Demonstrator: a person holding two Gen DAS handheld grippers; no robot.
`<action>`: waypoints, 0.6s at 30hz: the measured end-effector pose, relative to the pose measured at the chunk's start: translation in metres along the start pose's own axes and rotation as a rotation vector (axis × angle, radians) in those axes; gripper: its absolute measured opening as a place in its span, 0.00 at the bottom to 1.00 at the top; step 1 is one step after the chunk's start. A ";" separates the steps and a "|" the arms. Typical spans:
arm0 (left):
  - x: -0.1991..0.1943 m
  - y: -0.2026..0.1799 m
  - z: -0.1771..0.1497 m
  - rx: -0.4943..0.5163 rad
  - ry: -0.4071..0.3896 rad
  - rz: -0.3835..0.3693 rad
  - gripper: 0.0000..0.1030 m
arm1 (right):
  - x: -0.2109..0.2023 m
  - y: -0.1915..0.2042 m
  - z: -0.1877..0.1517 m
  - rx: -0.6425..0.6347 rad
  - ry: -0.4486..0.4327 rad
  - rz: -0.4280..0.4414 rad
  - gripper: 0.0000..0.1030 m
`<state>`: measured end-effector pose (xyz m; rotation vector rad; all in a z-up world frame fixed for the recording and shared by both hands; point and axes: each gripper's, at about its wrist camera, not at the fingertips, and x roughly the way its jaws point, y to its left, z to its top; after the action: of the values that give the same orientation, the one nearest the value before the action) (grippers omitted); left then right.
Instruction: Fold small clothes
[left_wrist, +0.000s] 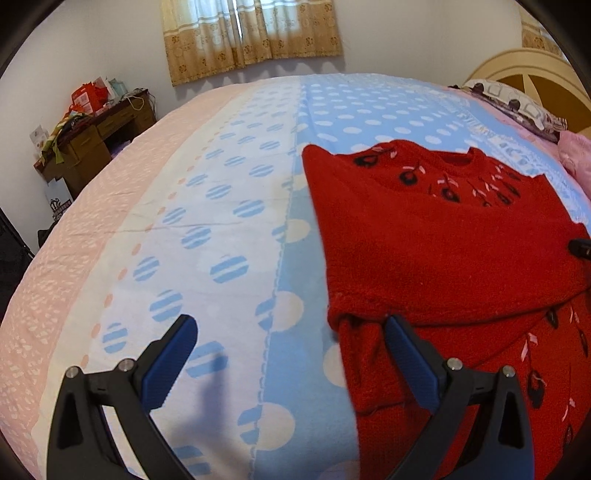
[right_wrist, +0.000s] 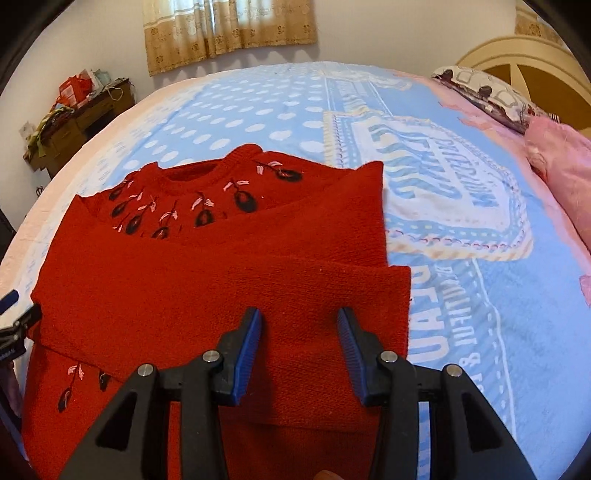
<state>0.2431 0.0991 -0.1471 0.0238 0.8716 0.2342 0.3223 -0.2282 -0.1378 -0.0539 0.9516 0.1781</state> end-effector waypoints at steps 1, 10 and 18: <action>0.000 0.000 0.000 0.001 0.001 -0.001 1.00 | -0.003 0.002 -0.001 -0.002 -0.006 -0.007 0.43; 0.007 -0.006 -0.001 0.026 0.021 0.002 1.00 | 0.003 0.008 -0.007 -0.045 0.013 -0.037 0.45; 0.004 -0.009 -0.001 0.038 0.015 0.010 1.00 | 0.013 0.001 0.004 -0.042 0.024 -0.053 0.45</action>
<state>0.2464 0.0916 -0.1520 0.0614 0.8912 0.2273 0.3324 -0.2255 -0.1458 -0.1197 0.9694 0.1492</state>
